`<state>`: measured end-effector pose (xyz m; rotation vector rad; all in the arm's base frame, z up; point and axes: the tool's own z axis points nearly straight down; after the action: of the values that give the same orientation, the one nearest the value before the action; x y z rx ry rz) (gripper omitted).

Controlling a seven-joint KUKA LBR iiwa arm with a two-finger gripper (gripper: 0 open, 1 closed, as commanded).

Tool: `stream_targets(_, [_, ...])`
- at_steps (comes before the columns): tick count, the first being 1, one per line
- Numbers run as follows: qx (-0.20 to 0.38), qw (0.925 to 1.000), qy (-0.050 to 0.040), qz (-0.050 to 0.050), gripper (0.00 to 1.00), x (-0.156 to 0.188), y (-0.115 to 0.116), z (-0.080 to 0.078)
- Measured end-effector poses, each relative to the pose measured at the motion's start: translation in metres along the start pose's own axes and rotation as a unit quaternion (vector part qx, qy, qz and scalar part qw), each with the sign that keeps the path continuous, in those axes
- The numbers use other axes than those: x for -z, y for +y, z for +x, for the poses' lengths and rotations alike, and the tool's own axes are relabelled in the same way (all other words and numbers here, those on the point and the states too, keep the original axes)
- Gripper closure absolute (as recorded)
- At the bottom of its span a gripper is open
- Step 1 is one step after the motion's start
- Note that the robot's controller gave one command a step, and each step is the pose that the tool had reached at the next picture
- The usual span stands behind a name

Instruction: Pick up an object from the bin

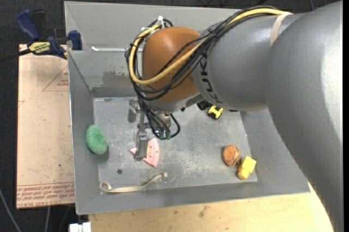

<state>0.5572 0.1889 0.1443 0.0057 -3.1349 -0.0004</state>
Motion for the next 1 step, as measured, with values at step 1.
stream_targets(1, [-0.002, 1.0, -0.0034, -0.001, 0.0, 0.0046, -0.0007, -0.0019])
